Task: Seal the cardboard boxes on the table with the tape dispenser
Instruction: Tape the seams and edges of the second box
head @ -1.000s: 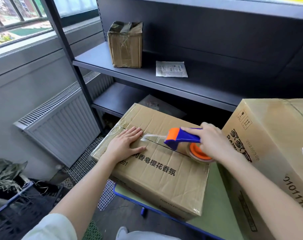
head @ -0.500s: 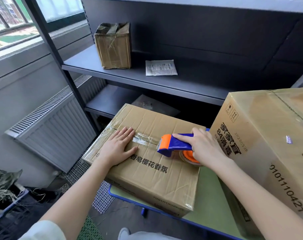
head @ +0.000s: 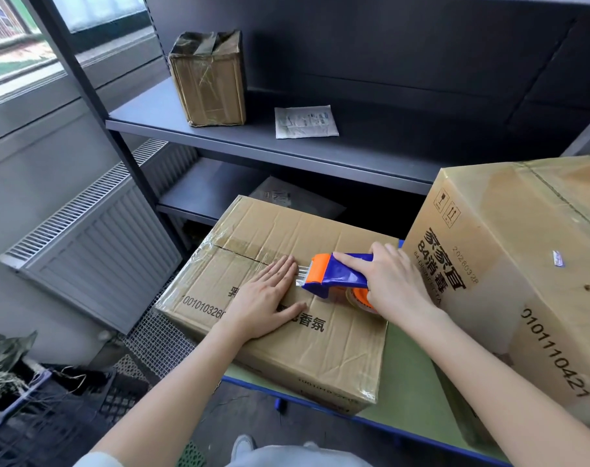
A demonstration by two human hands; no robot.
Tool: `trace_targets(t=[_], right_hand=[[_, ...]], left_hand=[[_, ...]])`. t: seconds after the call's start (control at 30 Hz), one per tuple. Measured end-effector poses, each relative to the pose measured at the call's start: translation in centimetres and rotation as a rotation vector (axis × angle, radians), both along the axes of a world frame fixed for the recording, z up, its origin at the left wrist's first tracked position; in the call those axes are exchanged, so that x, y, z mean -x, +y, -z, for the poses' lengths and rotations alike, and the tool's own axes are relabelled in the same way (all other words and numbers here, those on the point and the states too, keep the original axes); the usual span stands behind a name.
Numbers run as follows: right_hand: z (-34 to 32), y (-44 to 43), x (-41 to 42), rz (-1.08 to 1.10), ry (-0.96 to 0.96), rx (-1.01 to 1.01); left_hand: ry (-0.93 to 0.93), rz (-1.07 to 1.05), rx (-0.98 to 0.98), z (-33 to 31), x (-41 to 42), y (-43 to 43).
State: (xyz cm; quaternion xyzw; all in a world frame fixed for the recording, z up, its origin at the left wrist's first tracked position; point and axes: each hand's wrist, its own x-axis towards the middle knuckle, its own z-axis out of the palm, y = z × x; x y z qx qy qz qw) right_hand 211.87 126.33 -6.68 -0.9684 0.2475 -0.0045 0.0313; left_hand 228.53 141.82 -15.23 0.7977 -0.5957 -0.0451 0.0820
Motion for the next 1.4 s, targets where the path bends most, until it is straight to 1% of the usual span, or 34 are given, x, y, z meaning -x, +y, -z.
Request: trace_targets(t=[0.13,0.27,0.5,0.7,0.87,1.07,1.4], right_hand=[[-0.3,0.0,0.1,-0.036,0.016,0.046],[-0.2,-0.1,-0.2,-0.027,0.043,0.032],[0.1,0.0,-1.0,0.01,0.014,0.028],[0.3,0.9,-3.8,-0.04,-0.008,0.014],[0.3,1.6,-7.2,-0.085,-0.038,0.007],[-0.1,0.8,-7.3,-0.103,0.004,-0.006],[-0.5,-0.3,-7.0,-0.15,0.025,-0.044]], left_hand=[[0.008,-0.005,-0.008,0.0,0.0,0.0],[0.02,0.0,-0.006,-0.5,0.3,0.0],[0.004,-0.03,0.015,-0.3,-0.2,0.1],[0.006,-0.078,0.007,-0.7,-2.3,1.5],[-0.032,-0.163,0.012,-0.5,-4.2,3.3],[-0.003,-0.089,0.002,-0.5,-3.2,2.1],[-0.009,-0.108,-0.05,-0.2,-3.2,1.6]])
